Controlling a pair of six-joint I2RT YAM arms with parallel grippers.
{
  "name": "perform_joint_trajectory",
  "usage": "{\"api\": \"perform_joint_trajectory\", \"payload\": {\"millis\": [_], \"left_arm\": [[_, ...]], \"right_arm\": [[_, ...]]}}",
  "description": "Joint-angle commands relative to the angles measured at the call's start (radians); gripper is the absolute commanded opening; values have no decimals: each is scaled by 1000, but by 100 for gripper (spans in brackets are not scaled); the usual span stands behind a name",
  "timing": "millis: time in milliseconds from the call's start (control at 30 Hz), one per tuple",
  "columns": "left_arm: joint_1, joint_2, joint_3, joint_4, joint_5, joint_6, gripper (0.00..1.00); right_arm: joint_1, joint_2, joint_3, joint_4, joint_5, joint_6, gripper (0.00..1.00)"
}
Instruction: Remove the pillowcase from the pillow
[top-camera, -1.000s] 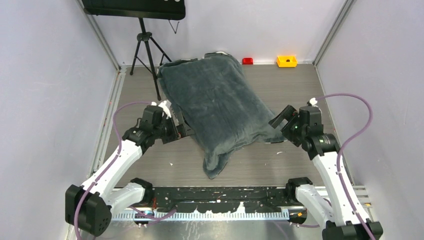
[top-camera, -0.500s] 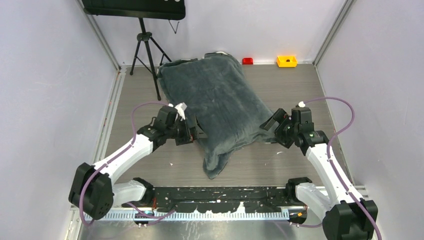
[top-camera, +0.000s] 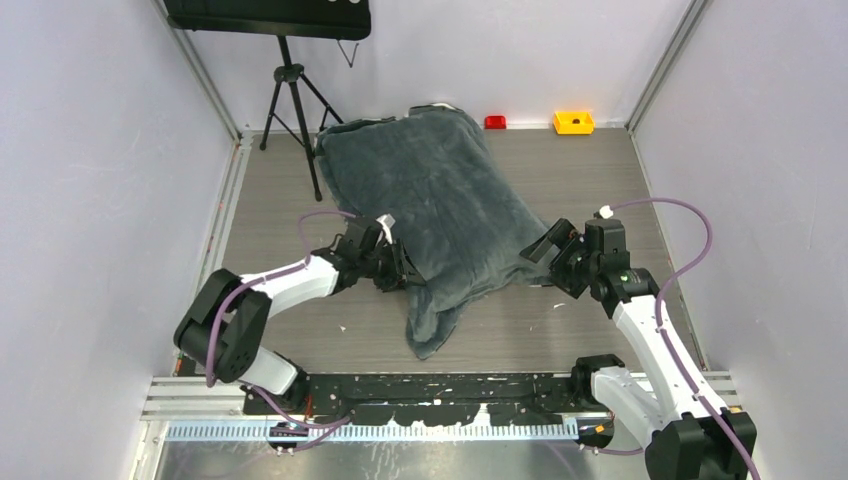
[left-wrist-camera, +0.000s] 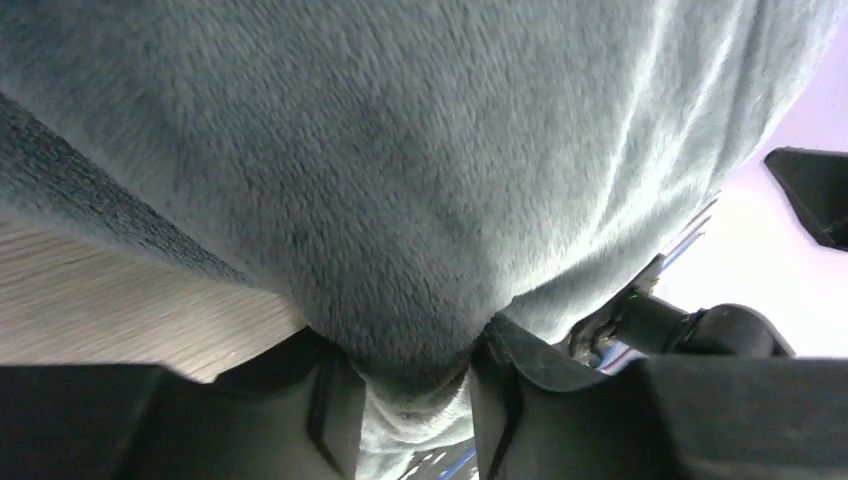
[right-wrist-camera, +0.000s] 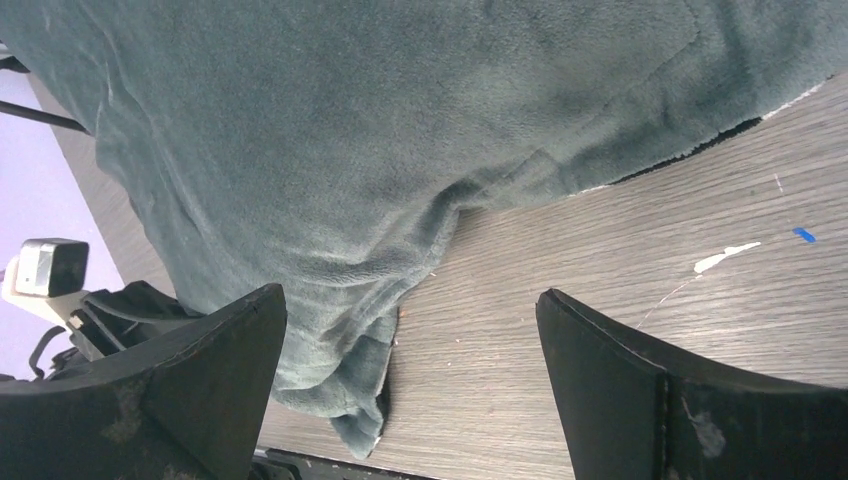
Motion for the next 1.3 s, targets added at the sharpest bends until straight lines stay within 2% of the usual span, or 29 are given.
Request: {"api": "perform_joint_trajectory", "payload": {"millis": [0, 33, 67, 200, 333, 400, 500, 600, 700, 833, 1033, 1100, 1267], "left_arm": [[-40, 30, -27, 231, 65, -32, 16], [-67, 25, -22, 234, 52, -19, 4], [-102, 20, -12, 229, 29, -2, 0], [-283, 68, 103, 178, -44, 76, 0], [-398, 164, 227, 197, 12, 108, 0], [-419, 161, 248, 213, 22, 118, 11], [-420, 97, 244, 140, -42, 163, 42], [-415, -1, 257, -18, -134, 224, 65], [-350, -101, 250, -119, -134, 226, 76], [-139, -247, 185, -173, -38, 168, 79], [139, -379, 100, -290, -35, 193, 89], [210, -384, 91, -317, -5, 195, 89], [338, -378, 71, -339, 50, 187, 89]], "right_arm": [[0, -27, -8, 13, 53, 25, 100], [0, -31, -8, 6, 67, 31, 100], [0, -35, -8, 2, 78, 38, 100], [0, -50, -8, 6, 63, 90, 100], [0, -72, 10, 2, 62, 88, 100], [-1, -88, 28, -19, 74, 72, 100], [-1, -114, 72, -76, 104, 52, 100], [-1, -124, 121, -145, 113, -37, 100], [-1, -127, 121, -144, 114, -86, 100], [-1, -106, 126, -128, 31, -98, 100], [14, -66, 145, -46, -84, -50, 100], [71, -40, 187, -66, -14, -54, 100], [390, 92, 304, -116, 292, -79, 100]]}}
